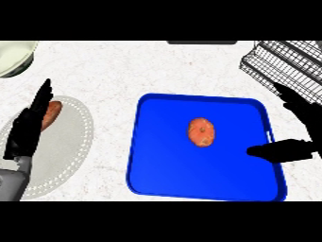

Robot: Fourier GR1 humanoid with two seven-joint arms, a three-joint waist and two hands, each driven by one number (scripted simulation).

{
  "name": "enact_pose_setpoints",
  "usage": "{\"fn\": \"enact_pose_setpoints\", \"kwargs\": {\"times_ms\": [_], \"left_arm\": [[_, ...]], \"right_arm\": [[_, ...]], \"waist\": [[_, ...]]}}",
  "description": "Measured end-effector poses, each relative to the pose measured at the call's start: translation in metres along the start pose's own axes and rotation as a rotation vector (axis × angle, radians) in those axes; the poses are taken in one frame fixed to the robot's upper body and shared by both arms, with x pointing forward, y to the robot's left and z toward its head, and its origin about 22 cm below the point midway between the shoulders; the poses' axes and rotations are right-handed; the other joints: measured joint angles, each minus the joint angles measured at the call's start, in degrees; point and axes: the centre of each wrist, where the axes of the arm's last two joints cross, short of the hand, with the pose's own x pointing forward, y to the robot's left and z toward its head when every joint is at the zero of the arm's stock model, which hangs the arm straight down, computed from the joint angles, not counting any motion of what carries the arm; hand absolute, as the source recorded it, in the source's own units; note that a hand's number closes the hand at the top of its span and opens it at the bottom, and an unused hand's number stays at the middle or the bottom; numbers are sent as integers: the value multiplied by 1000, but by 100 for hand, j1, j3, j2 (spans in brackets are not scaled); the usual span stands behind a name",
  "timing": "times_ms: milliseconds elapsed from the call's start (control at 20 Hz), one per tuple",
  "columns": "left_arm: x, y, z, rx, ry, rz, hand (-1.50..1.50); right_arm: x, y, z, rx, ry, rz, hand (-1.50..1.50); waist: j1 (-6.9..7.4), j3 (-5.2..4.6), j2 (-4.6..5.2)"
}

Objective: Pick the squash from the tray and place it in the tiered basket

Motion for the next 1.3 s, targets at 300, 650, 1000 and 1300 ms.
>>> {"fn": "enact_pose_setpoints", "kwargs": {"times_ms": [300,650,1000,1300], "left_arm": [[5,-5,-3,-4,-11,2,0],[0,1,-2,-7,-8,5,0],[0,-5,0,-6,-4,9,0],[5,2,1,0,2,2,0]], "right_arm": [[53,13,-12,65,55,83,-150],[76,37,-35,146,121,105,-150],[69,60,-50,202,199,169,-150],[64,74,-48,226,213,204,-150]], "waist": [[26,6,13],[33,9,19],[-8,11,14],[-29,13,7]]}}
